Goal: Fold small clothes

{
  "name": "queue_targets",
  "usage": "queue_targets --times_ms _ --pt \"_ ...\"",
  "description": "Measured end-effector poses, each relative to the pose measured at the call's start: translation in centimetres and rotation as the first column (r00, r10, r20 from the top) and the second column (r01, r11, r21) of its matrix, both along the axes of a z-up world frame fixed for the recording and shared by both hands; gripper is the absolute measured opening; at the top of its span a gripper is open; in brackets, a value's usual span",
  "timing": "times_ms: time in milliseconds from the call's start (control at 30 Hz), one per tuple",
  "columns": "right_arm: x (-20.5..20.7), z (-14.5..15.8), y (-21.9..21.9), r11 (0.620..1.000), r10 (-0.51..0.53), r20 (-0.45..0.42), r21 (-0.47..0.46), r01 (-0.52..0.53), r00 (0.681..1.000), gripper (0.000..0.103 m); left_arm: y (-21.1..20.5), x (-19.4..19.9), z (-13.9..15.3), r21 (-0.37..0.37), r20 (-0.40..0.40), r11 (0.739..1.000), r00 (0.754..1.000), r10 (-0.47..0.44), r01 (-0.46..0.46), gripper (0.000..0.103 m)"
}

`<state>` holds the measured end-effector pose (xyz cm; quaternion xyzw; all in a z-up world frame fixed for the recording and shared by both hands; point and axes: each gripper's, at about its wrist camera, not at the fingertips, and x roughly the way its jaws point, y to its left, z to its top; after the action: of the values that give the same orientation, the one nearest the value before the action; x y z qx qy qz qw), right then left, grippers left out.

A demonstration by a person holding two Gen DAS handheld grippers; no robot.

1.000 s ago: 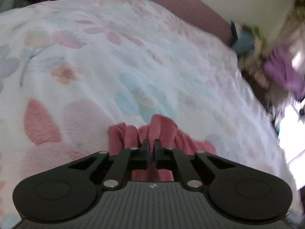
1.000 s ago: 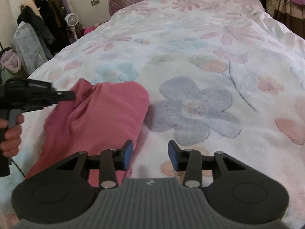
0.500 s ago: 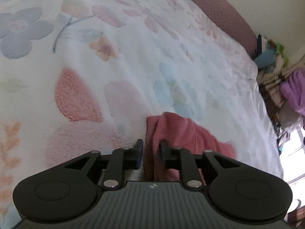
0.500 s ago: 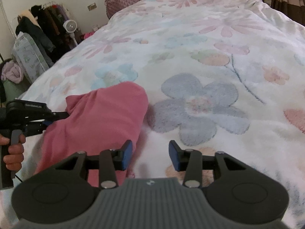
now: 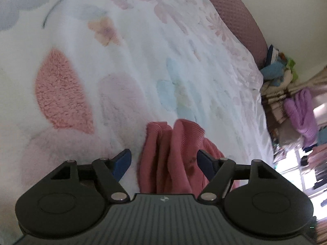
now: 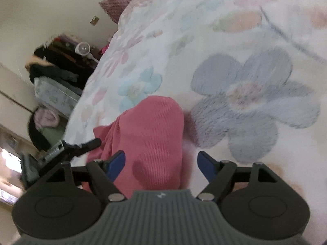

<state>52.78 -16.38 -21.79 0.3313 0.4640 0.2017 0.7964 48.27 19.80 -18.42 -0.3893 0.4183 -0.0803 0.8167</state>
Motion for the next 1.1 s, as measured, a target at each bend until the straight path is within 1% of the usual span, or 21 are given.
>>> queue_targets --times_ms 33,100,133,167,200,233,267,333,367,400,467,567,767,867,933,1033,1100 --pt "0.6 -0.7 -0.2 0.999 -0.009 -0.021 0.042 0.01 1.0 0.075 0.2 0.4 -0.3 -0.02 0.0 1.0 1.0 -0.001 0.001 0.084" --pt "2.0 -2.1 -0.5 0.991 -0.023 -0.063 0.131 0.031 0.998 0.073 0.2 1.1 -0.8 -0.053 0.0 0.998 1.0 -0.013 0.013 0.078" --pt "2.6 -3.0 -0.6 0.984 -0.033 -0.088 0.17 0.048 0.996 0.071 0.2 1.4 -0.9 -0.058 -0.003 0.998 1.0 -0.018 0.018 0.071" --pt "3.2 -3.8 -0.7 0.976 -0.043 -0.111 0.207 0.066 0.993 0.066 0.1 1.7 -1.1 -0.058 -0.007 0.998 1.0 -0.026 0.026 0.065" --pt "3.6 -4.4 -0.8 0.968 -0.051 -0.129 0.237 0.081 0.99 0.062 0.0 1.9 -1.2 -0.057 -0.01 0.998 0.999 -0.033 0.033 0.049" --pt "4.0 -5.0 -0.9 0.959 -0.058 -0.144 0.266 0.095 0.988 0.06 0.0 2.2 -1.5 -0.062 -0.021 0.998 0.999 -0.035 0.034 0.035" --pt "4.3 -5.5 -0.8 0.95 -0.057 -0.15 0.295 0.099 0.987 0.053 0.1 2.3 -1.7 -0.071 -0.027 0.997 0.999 -0.033 0.031 0.031" --pt "4.8 -5.7 -0.6 0.947 -0.042 -0.144 0.308 0.085 0.989 0.046 -0.1 2.4 -1.5 -0.061 -0.016 0.998 1.0 -0.019 0.018 0.024" --pt "4.9 -5.4 -0.5 0.951 -0.031 -0.131 0.301 0.07 0.991 0.04 -0.2 2.1 -1.3 -0.049 -0.004 0.999 1.0 -0.017 0.017 0.023" --pt "4.9 -5.0 -0.3 0.957 -0.018 -0.108 0.284 0.048 0.994 0.036 -0.4 1.8 -0.9 -0.038 0.015 0.999 1.0 -0.018 0.019 0.021" --pt "4.5 -3.8 0.0 0.971 0.006 -0.054 0.24 0.007 0.998 0.031 -0.8 1.2 0.0 -0.01 0.045 1.0 0.999 -0.021 0.021 0.02" --pt "4.0 -1.9 0.5 0.98 0.023 -0.004 0.198 -0.022 1.0 0.028 -1.7 0.0 2.0 0.052 0.082 0.998 0.996 -0.026 0.022 0.019" --pt "1.9 3.1 1.5 0.989 0.033 0.102 0.14 -0.048 0.994 0.027 -3.8 -3.0 7.3 0.171 0.169 0.985 0.984 -0.052 0.022 0.019" --pt "0.3 5.8 1.4 0.991 0.038 0.145 0.125 -0.057 0.989 0.026 -4.8 -5.0 10.1 0.207 0.21 0.978 0.976 -0.064 0.02 0.019" --pt "-1.4 7.6 0.6 0.991 0.034 0.173 0.123 -0.056 0.984 0.026 -5.5 -6.5 12.0 0.228 0.235 0.974 0.969 -0.07 0.015 0.019" --pt "-4.0 10.2 -0.3 0.991 0.029 0.202 0.119 -0.054 0.979 0.026 -6.8 -8.7 14.6 0.28 0.273 0.96 0.957 -0.095 0.015 0.019" --pt "-6.0 12.0 -0.8 0.992 0.029 0.226 0.113 -0.056 0.974 0.026 -7.5 -10.5 16.3 0.291 0.302 0.957 0.947 -0.109 0.017 0.019"
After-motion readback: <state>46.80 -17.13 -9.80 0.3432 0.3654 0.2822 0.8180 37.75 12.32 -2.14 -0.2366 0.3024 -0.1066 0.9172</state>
